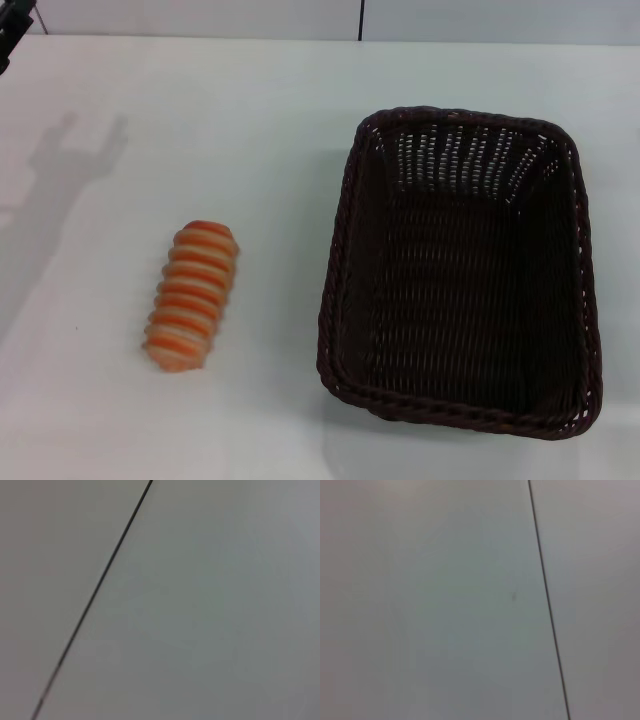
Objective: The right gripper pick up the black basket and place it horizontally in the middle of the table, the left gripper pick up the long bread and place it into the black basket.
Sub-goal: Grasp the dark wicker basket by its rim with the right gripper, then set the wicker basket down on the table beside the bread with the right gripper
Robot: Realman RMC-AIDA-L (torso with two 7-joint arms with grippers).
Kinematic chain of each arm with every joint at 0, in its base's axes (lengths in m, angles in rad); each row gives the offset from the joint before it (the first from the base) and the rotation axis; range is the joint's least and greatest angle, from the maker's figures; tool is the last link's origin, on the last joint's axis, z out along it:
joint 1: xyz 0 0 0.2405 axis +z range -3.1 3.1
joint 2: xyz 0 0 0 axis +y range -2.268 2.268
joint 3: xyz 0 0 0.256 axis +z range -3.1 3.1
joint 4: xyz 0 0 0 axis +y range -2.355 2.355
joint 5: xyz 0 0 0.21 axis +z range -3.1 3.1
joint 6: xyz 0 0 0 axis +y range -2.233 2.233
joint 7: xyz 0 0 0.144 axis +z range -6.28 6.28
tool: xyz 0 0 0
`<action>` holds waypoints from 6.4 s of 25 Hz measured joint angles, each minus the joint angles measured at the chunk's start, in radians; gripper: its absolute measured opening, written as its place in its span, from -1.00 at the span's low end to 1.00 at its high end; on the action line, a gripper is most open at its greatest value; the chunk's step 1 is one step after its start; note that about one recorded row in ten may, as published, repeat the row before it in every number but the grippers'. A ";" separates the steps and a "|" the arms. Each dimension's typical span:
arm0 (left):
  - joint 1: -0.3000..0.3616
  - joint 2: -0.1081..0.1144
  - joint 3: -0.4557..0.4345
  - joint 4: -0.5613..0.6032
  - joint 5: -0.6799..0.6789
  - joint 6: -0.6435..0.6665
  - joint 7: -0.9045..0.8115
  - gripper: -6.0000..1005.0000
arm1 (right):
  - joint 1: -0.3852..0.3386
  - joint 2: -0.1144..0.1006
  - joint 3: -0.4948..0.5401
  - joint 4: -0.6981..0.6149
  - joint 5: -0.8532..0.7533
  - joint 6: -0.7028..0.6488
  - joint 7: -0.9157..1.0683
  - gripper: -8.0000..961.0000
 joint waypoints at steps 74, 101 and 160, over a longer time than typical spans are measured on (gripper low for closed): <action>-0.017 -0.193 -0.167 0.191 -0.001 0.320 0.410 0.54 | -0.047 -0.006 0.421 -1.319 -0.197 2.760 0.236 0.45; -0.008 -0.198 -0.168 0.193 -0.001 0.356 0.410 0.53 | -0.042 -0.009 0.373 -1.203 -0.181 2.673 0.191 0.12; -0.003 -0.214 -0.220 0.113 -0.011 0.122 0.414 0.53 | 0.381 -0.031 0.447 -1.401 0.053 2.891 -0.830 -0.68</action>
